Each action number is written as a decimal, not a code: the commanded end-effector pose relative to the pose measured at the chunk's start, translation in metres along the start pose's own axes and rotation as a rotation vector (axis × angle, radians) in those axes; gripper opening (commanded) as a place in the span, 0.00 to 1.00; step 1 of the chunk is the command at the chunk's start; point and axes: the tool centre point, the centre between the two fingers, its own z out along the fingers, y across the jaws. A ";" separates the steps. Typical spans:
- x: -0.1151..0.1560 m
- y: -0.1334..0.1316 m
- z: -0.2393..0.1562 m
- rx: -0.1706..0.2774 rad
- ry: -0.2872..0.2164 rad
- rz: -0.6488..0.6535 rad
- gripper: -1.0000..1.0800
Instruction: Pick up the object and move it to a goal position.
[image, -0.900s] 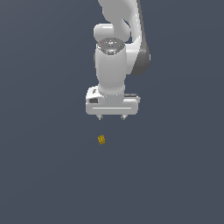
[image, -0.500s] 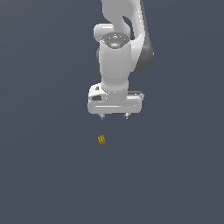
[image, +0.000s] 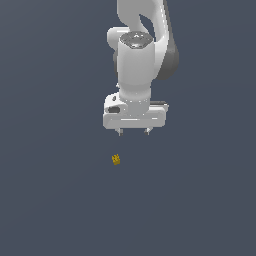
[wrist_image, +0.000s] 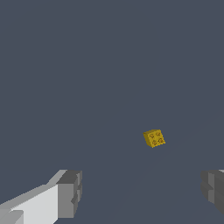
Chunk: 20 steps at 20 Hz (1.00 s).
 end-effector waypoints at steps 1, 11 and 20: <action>0.000 0.001 0.003 -0.001 -0.002 -0.006 0.96; 0.005 0.023 0.045 -0.006 -0.035 -0.099 0.96; 0.005 0.057 0.113 0.000 -0.086 -0.244 0.96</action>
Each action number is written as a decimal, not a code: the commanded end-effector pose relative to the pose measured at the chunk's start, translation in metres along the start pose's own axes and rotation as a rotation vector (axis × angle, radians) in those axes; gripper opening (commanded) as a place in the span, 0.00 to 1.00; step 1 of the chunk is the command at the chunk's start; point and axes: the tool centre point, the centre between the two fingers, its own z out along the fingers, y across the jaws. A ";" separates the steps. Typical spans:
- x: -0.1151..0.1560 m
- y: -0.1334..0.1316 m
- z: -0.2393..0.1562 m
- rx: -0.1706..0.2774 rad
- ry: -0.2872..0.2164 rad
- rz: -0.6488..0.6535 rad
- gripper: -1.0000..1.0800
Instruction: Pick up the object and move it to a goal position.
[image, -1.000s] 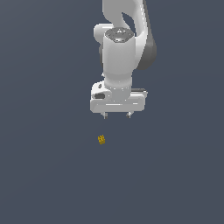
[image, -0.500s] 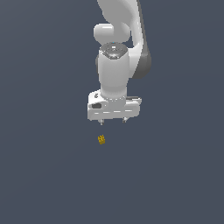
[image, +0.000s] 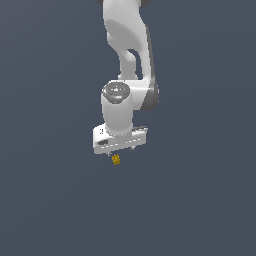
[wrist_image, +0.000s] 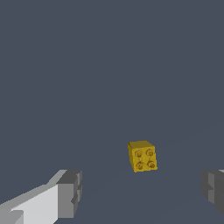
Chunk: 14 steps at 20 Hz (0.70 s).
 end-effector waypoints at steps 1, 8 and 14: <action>-0.001 0.008 0.017 0.003 -0.011 -0.037 0.96; -0.006 0.021 0.048 0.011 -0.031 -0.099 0.96; -0.007 0.023 0.053 0.013 -0.035 -0.108 0.96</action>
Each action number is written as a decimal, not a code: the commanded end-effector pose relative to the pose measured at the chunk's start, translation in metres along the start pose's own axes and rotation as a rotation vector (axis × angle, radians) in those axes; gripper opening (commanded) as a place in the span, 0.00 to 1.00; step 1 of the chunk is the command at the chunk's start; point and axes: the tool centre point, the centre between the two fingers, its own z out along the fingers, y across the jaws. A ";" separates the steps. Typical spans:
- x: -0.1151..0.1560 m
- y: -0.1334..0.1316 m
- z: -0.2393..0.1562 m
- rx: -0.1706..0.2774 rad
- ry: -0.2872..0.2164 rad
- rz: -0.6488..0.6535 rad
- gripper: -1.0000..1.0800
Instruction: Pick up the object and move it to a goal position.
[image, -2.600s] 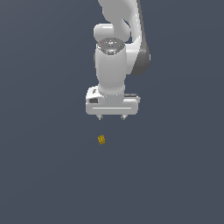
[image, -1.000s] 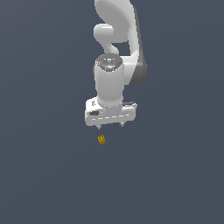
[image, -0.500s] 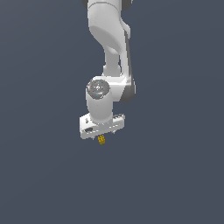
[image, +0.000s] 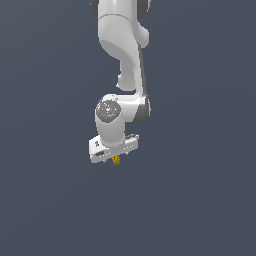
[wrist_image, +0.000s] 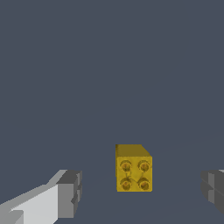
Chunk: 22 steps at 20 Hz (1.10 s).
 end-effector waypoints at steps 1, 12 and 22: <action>0.000 0.000 0.000 0.000 0.001 0.000 0.96; -0.001 0.000 0.043 0.000 0.001 -0.004 0.96; 0.001 0.000 0.051 0.000 0.001 -0.005 0.00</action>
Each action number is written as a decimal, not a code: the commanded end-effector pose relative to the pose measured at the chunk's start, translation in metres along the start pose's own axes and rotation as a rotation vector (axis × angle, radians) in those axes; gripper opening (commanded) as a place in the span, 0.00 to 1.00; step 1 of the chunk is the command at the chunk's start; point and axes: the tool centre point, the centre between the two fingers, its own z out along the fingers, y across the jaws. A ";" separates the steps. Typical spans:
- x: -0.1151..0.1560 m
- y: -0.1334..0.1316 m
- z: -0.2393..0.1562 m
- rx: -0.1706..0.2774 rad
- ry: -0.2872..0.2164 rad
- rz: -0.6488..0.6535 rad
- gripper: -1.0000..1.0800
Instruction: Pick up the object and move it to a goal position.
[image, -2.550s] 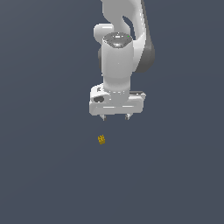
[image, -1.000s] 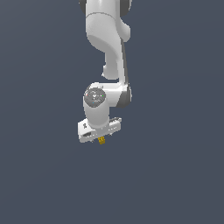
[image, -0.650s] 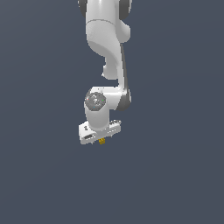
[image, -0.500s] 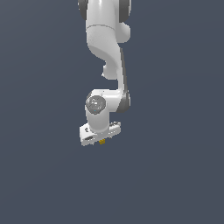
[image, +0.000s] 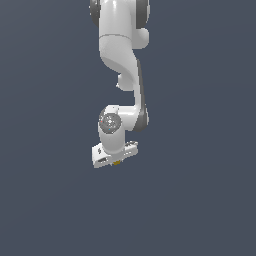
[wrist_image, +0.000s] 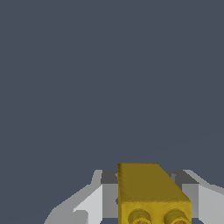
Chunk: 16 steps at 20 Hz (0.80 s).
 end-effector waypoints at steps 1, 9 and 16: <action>0.000 0.000 0.000 0.000 0.000 0.000 0.00; 0.000 0.000 -0.002 0.000 0.000 0.000 0.00; 0.003 0.002 -0.029 0.000 0.000 0.000 0.00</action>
